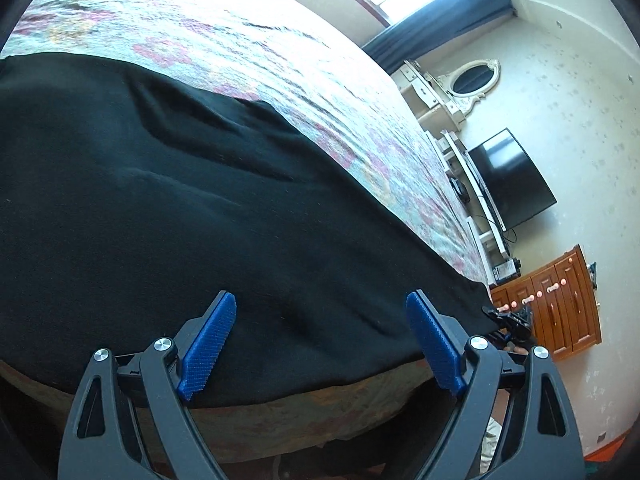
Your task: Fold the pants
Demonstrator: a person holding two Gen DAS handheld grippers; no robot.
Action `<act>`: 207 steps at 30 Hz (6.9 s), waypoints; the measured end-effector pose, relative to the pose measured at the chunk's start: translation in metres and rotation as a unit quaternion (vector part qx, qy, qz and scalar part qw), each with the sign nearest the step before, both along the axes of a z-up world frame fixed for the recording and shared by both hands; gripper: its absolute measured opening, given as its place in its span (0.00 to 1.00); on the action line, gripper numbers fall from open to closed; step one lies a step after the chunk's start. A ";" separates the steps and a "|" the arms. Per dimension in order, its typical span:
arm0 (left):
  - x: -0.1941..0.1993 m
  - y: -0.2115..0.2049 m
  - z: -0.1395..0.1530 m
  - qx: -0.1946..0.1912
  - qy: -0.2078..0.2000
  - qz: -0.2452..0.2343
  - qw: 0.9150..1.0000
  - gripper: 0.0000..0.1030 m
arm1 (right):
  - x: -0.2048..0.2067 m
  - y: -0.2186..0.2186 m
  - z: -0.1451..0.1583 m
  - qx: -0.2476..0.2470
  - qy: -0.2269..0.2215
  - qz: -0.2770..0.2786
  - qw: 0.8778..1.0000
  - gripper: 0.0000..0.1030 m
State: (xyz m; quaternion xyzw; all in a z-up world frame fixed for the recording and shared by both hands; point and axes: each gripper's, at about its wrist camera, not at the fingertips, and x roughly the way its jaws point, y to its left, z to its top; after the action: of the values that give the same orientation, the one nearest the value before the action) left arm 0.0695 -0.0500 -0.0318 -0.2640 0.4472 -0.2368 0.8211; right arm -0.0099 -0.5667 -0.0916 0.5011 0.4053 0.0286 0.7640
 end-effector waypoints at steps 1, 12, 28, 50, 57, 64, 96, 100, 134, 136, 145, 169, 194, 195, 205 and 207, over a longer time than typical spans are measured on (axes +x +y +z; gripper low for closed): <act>0.001 0.008 0.002 0.005 -0.001 0.009 1.000 0.83 | 0.000 0.000 0.008 -0.015 -0.001 -0.005 1.000 0.19; 0.004 0.068 0.007 0.026 -0.011 0.064 0.998 0.83 | 0.030 0.037 0.108 -0.063 -0.059 0.006 0.996 0.19; -0.012 0.103 -0.006 -0.025 -0.029 0.052 0.998 0.83 | 0.101 0.236 0.219 -0.247 -0.105 0.161 0.950 0.19; -0.013 0.105 -0.003 -0.027 -0.013 0.036 0.999 0.83 | 0.139 0.472 0.082 -0.401 -0.035 0.353 0.845 0.22; -0.011 0.112 -0.005 -0.036 -0.011 0.034 0.999 0.83 | 0.134 0.477 0.066 -0.329 -0.035 0.346 0.878 0.51; -0.009 0.121 -0.002 -0.056 0.002 0.028 0.998 0.83 | 0.125 0.499 0.061 -0.278 -0.036 0.368 0.887 0.75; 0.029 0.295 -0.031 -0.102 0.055 0.081 0.990 0.83 | 0.080 0.511 0.058 -0.134 -0.062 0.345 0.927 0.75; 0.037 0.283 -0.034 -0.117 0.060 0.058 0.990 0.83 | 0.078 0.510 0.059 -0.132 -0.062 0.345 0.927 0.75; 0.048 0.128 0.097 -0.086 -0.023 -0.047 0.995 0.10 | 0.053 0.468 0.068 -0.097 -0.081 0.287 0.950 0.75; 0.051 0.097 0.100 -0.084 -0.025 -0.073 0.993 0.10 | 0.050 0.462 0.068 -0.092 -0.086 0.277 0.953 0.75; 0.066 -0.042 0.066 -0.050 -0.008 -0.162 0.985 0.10 | 0.039 0.433 0.073 -0.070 -0.104 0.236 0.964 0.75; 0.054 -0.005 0.022 -0.108 0.012 -0.036 0.993 0.76 | 0.031 0.356 0.078 0.013 -0.111 0.126 0.986 0.83; 0.033 0.071 -0.027 -0.093 0.059 0.045 0.993 0.76 | 0.149 0.380 0.083 0.015 -0.047 0.269 0.962 0.11; 0.032 0.067 -0.026 -0.095 0.060 0.041 0.993 0.76 | 0.146 0.373 0.091 0.009 -0.054 0.268 0.962 0.11; 0.030 0.012 -0.018 -0.091 0.070 -0.005 0.993 0.76 | 0.116 0.274 0.090 -0.033 -0.032 0.215 0.976 0.11; 0.032 0.000 -0.020 -0.085 0.076 -0.010 0.993 0.76 | 0.112 0.262 0.080 -0.027 -0.024 0.201 0.979 0.11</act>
State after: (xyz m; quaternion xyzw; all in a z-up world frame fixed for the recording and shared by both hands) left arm 0.1014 -0.0505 -0.0515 -0.3453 0.4892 -0.2610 0.7572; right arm 0.1025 -0.3049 -0.0118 0.3879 0.4797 0.1829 0.7655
